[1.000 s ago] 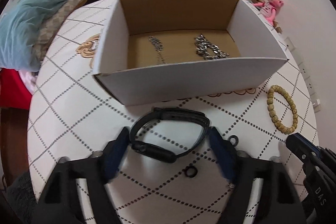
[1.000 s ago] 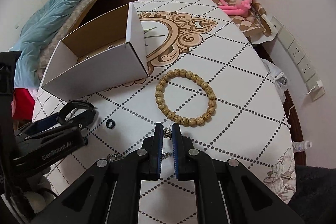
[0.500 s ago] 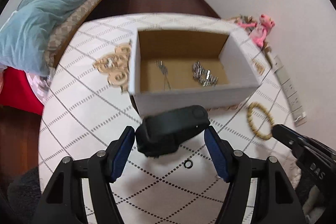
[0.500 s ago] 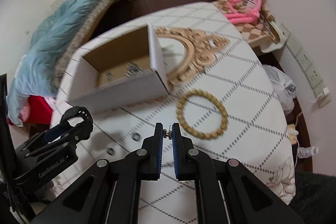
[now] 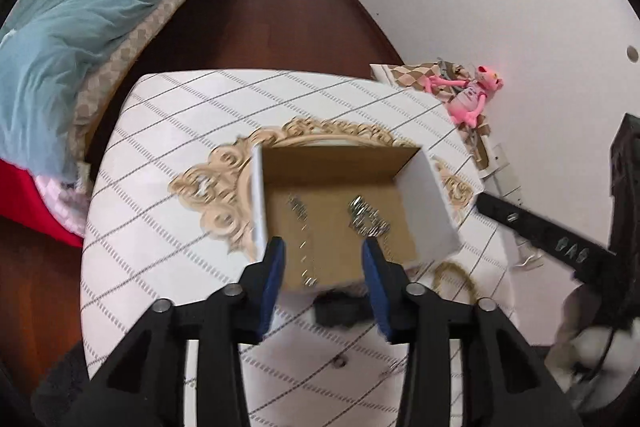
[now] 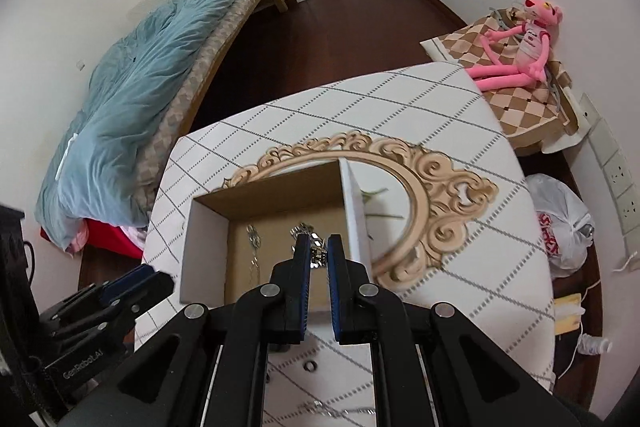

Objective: Organize jewelry
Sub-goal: 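Carry the chain and the smartwatch over the box, then open both tools to release the chain and smartwatch into the box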

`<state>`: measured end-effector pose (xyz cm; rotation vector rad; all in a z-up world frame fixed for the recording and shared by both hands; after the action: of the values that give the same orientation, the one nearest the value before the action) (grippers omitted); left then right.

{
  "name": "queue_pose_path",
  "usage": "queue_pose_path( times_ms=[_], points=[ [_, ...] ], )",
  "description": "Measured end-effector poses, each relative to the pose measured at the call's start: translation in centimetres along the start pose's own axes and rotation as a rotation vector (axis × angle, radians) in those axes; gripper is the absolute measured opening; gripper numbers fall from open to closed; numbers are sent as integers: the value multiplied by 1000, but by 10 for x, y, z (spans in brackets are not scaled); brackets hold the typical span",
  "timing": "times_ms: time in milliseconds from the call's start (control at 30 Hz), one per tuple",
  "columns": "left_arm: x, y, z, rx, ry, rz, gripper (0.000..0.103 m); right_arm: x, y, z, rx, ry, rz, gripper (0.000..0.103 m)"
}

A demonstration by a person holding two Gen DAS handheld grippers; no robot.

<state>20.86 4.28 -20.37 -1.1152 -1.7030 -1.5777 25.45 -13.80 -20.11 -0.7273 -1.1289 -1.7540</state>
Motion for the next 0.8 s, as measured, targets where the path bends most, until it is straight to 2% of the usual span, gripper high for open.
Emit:
queue_pose_path(
  times_ms=[33,67,133,200,333,433,567,600,633,667,700,733,767,800],
  points=[
    [-3,-13,2,-1,16,18,78,2,-6,-4,-5,-1,1,9],
    [-5,-22,2,3,27,34,95,3,-16,-9,-10,-6,7,9],
    [-16,-46,0,24,20,71,95,3,-34,-23,-26,-24,11,9],
    [-29,-59,-6,2,34,100,95,1,-52,-35,-34,-46,8,9],
    [-51,-72,-14,30,49,134,95,-6,-75,-53,-62,-70,33,9],
    [-65,-71,-18,47,70,123,95,-9,-82,-59,-68,-85,36,9],
    [-78,-63,-24,19,106,85,94,-10,-85,-64,-65,-101,35,9],
    [-79,-60,-27,1,109,66,91,-10,-85,-64,-63,-103,37,9],
    [-79,-57,-30,-19,112,44,70,-10,-85,-63,-63,-104,37,9],
    [-80,-56,-30,-37,114,37,37,-10,-85,-64,-62,-105,37,9],
    [-81,-56,-32,-56,118,47,25,-9,-85,-64,-61,-106,36,9],
    [-79,-54,-33,-69,121,33,21,-8,-85,-63,-58,-106,34,9],
    [-76,-53,-33,-77,117,16,7,-7,-84,-63,-58,-105,33,9],
    [-74,-53,-33,-80,109,15,6,-6,-83,-62,-58,-101,31,9]
  ],
)
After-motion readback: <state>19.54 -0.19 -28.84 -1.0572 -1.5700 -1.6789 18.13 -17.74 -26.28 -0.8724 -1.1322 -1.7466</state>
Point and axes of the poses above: each gripper's, at about its wrist camera, not at the fingertips, and x roughly against the way its jaws point, z to its left, y to its top, the point moved 8 cm from there along -x, roughly the way its jaws point, and after that the axes turned 9 degrees about -x, right-handed, at the moved point
